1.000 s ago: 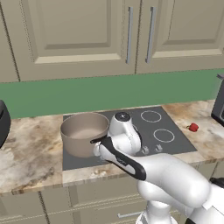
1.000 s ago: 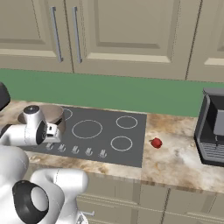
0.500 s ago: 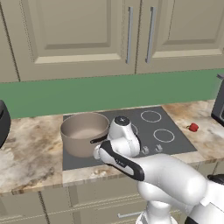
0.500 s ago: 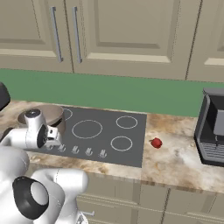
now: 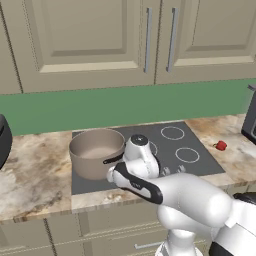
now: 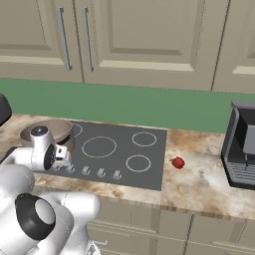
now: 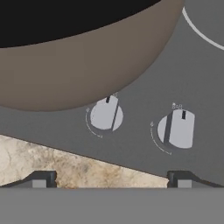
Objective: Turn on the burner for the pot on the stove. Wait thirty seconds for the pot to heat up. Then add the bell pepper to the pot.
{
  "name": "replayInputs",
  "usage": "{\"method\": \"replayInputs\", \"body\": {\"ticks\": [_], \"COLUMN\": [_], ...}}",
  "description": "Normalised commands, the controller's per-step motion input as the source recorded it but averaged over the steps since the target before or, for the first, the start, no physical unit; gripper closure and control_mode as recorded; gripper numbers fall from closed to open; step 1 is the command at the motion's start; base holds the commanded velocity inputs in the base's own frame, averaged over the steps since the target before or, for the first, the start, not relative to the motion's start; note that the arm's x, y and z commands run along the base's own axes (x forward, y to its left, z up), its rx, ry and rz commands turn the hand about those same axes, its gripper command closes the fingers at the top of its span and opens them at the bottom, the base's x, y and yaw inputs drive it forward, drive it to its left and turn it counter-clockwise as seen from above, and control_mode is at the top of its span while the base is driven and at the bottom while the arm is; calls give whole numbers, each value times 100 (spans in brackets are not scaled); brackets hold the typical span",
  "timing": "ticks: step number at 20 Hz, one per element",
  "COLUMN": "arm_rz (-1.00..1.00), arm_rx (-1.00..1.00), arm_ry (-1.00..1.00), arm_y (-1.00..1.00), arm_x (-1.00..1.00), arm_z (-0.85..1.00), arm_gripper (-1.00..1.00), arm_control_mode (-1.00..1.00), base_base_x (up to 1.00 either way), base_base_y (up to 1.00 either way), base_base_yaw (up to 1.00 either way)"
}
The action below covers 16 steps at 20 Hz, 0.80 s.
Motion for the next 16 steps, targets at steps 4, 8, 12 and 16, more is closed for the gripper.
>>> {"method": "replayInputs", "body": {"ticks": [4,8,12,16], "arm_rz": [0,0,0,0], "arm_rx": [0,0,0,0], "arm_ry": [0,0,0,0], "arm_y": [1,8,14,15], "arm_x": [15,16,13,6], "arm_z": [-1,0,-2,-8], "arm_gripper": [-100,-100,-100,-100], "arm_control_mode": [-100,-100,-100,-100], "base_base_x": [0,0,0,0], "base_base_y": [0,0,0,0], "base_base_yaw": [0,0,0,0]}}
